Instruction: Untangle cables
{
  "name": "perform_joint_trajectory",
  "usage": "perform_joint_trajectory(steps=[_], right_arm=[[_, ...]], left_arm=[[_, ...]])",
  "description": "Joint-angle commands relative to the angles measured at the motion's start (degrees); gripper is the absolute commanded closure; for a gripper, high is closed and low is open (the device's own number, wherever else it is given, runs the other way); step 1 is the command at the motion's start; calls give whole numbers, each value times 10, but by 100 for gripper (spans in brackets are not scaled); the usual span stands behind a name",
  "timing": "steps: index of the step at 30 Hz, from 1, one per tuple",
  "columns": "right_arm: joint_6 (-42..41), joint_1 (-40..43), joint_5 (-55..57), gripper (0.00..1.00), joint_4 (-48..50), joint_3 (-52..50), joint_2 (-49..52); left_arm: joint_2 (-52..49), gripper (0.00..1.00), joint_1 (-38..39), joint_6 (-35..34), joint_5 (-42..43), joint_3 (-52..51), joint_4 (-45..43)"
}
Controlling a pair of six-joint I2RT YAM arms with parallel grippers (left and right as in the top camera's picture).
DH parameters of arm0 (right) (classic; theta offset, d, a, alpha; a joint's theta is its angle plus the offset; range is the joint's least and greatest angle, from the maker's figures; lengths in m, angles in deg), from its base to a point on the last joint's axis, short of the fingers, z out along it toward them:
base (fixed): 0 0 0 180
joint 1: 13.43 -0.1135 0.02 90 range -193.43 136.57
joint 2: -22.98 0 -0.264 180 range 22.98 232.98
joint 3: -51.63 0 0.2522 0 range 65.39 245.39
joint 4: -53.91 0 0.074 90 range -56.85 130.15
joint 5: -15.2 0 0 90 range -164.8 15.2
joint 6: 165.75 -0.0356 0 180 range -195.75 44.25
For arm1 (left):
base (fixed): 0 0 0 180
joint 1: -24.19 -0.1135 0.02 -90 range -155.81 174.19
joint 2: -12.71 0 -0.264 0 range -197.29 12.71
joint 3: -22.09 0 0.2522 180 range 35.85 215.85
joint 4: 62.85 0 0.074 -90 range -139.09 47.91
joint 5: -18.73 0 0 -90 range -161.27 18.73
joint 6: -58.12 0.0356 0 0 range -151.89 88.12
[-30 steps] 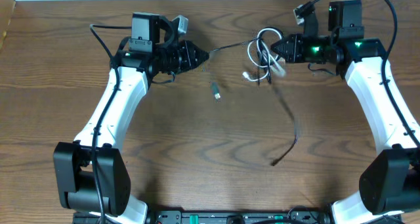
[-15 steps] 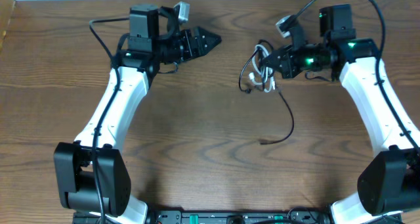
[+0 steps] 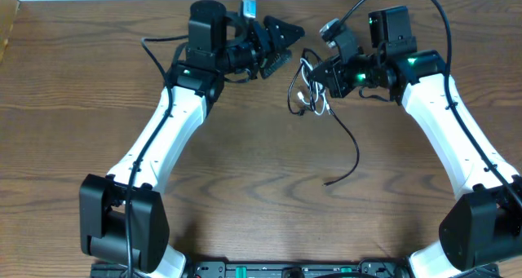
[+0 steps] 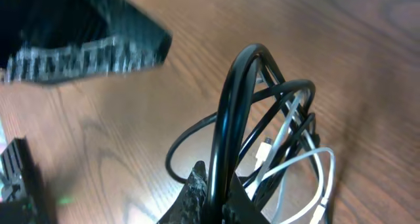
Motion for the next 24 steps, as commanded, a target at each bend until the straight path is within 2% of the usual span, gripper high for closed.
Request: perform_joint_trajectory(steps=[1,13,19,21,23,24], right_arm=[[-25,-5,-17,99,10,3,0],[-39,-35,-30,99,40,3,0],[-39,-50,-29,99,43,3,0],[-52,-51,-15,99,45,3,0],[-66,-51,2,99,48,3,0],[-71,-51,2,99,51,3,0]], left_arm=[[-6,28,8,-22,6,9,-2],[-54,28,27,-122,-14,9,-23],[-56,28,26,-157,-15,9,-132],[-56,35,26,-156,-15,9,-140],[-56,48,25,-156,-15,9,-140],[-56,59,25,-156,-15,9,-141]])
